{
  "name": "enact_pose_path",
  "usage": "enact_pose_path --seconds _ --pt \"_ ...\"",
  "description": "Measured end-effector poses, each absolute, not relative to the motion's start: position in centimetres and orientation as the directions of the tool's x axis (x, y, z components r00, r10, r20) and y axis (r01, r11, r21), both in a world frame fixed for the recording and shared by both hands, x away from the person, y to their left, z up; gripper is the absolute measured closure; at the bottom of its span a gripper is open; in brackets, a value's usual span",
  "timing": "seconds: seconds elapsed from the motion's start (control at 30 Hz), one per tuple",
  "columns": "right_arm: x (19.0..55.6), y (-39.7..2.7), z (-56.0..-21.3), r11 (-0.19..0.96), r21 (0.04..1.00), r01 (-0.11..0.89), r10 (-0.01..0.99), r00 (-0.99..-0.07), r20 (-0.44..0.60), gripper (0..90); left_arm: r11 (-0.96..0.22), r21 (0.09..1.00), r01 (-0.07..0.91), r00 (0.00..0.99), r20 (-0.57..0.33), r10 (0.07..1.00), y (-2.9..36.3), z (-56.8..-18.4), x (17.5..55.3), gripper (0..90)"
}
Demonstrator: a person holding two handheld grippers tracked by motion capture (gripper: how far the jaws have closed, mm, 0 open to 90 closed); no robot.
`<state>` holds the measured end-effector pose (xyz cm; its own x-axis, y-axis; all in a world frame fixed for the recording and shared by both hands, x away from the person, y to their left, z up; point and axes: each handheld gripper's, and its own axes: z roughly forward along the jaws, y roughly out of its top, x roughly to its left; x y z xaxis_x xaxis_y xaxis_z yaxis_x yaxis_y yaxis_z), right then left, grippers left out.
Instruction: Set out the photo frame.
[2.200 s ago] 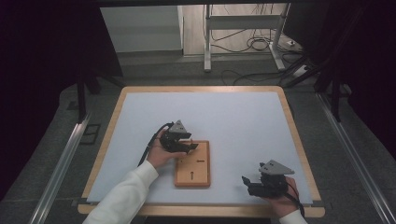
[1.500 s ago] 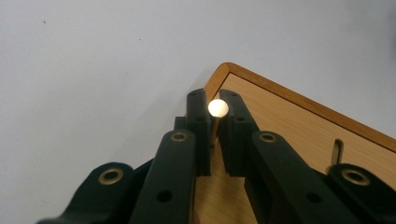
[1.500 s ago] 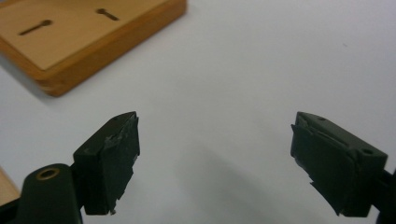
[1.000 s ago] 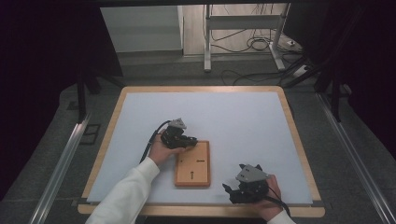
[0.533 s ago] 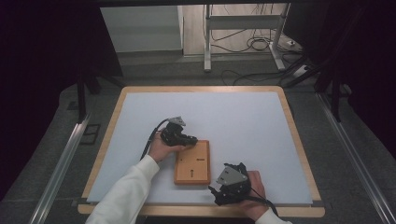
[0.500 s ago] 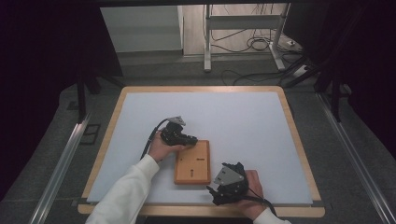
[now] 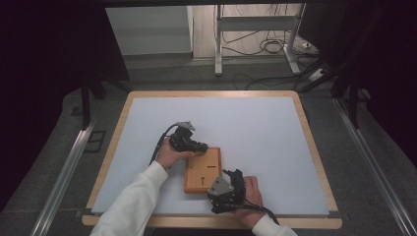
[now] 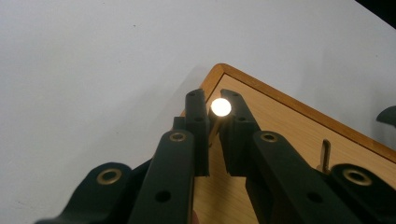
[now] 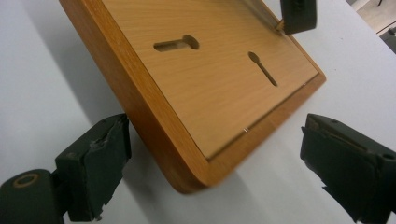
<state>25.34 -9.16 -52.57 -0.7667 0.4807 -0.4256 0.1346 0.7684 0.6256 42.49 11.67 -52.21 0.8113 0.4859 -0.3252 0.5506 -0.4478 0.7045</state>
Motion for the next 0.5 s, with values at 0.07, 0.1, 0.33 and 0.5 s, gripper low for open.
enact_pose_path --seconds 0.07,0.1,0.33,0.5 --pt "25.4 -8.8 -52.7 0.772 0.623 0.121 0.483 -0.749 -0.453 9.8 -0.446 0.705 0.551 0.811 -0.326 0.486 11.7 -52.2 42.5 82.8" --pt "25.4 -8.6 -52.7 0.775 0.624 0.100 0.482 -0.732 -0.481 11.5 -0.442 0.708 0.550 0.811 -0.326 0.487 11.7 -52.3 42.6 83.2" --pt "25.3 -8.2 -52.0 0.792 0.610 0.022 0.429 -0.731 -0.531 24.0 -0.450 0.717 0.533 0.815 -0.293 0.499 11.6 -52.1 42.4 83.9" --pt "25.8 -8.3 -51.3 0.784 0.621 0.015 0.427 -0.739 -0.522 30.9 -0.451 0.721 0.526 0.811 -0.265 0.522 11.3 -52.0 42.3 83.9"
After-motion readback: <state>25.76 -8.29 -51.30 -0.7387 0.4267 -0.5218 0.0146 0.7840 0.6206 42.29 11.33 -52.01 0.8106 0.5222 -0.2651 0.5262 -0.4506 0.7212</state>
